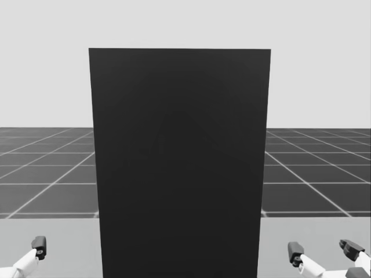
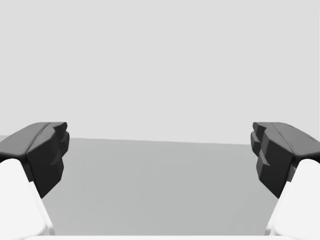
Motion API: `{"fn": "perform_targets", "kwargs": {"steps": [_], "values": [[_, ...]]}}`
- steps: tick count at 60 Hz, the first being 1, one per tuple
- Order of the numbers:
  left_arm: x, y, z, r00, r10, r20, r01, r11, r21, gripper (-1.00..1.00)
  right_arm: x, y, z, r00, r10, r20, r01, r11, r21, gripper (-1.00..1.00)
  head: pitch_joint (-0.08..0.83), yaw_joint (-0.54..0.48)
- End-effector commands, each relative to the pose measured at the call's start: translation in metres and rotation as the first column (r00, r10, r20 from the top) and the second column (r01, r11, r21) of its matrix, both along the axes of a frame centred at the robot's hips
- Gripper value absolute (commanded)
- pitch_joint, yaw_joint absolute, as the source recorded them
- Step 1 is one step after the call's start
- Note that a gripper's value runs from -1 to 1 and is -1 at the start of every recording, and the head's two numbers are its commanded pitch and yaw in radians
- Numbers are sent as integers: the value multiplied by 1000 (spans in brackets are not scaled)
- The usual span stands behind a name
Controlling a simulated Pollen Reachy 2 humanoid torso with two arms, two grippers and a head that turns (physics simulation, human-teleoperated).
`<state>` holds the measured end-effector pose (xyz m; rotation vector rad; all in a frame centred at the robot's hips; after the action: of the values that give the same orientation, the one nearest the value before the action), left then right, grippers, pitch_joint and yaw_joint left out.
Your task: Reach around the screen and pick up the object behind it.
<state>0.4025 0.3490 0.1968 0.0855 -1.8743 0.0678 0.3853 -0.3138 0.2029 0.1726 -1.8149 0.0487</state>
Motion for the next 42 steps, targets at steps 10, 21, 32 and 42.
{"fn": "perform_targets", "kwargs": {"steps": [10,21,32,42], "values": [[1,-3,-2,1000,-21,-21,21,1000,16,-1000,-5,4,0,996,87,-17,-87,996,-21,-1000,21,-18],[-8,-17,-3,973,-201,-111,206,978,41,-1000,-15,10,0,952,306,-18,-307,951,-47,-1000,32,-24],[-41,-24,12,850,-509,-139,514,858,4,-1000,-39,19,-2,809,588,-14,-587,806,-77,-1000,41,-22],[-64,-16,11,725,-665,-180,679,734,24,-1000,-61,23,-6,675,737,-19,-734,669,-116,-1000,47,-20]]}}
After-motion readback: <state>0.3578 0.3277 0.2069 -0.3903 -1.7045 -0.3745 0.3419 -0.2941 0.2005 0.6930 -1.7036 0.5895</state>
